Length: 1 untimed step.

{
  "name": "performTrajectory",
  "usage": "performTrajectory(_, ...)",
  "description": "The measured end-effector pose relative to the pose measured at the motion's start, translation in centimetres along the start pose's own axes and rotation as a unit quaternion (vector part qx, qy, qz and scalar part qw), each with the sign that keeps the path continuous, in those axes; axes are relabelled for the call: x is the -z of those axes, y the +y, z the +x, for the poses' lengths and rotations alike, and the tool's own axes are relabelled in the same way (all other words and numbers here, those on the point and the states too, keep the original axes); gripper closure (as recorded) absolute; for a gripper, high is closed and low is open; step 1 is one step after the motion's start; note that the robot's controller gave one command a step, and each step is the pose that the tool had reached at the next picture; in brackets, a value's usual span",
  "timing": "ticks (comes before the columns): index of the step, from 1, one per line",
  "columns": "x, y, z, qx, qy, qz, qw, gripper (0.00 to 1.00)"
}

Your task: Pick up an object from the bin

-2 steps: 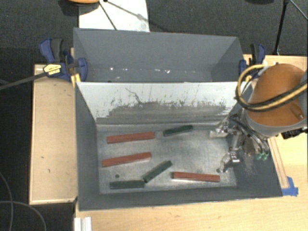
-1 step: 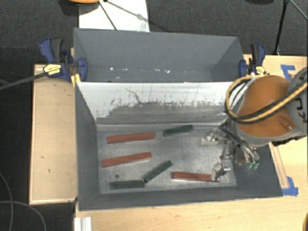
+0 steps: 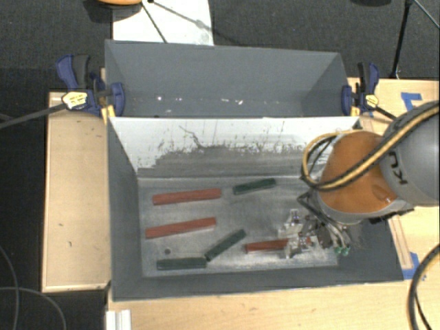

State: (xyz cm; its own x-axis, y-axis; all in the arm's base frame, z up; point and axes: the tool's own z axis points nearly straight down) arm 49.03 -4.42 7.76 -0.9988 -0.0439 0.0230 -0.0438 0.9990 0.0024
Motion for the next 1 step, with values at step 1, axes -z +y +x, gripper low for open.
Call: performTrajectory(1,0.01,0.0,-0.02,0.0,-0.0002,0.0,1.0,1.0)
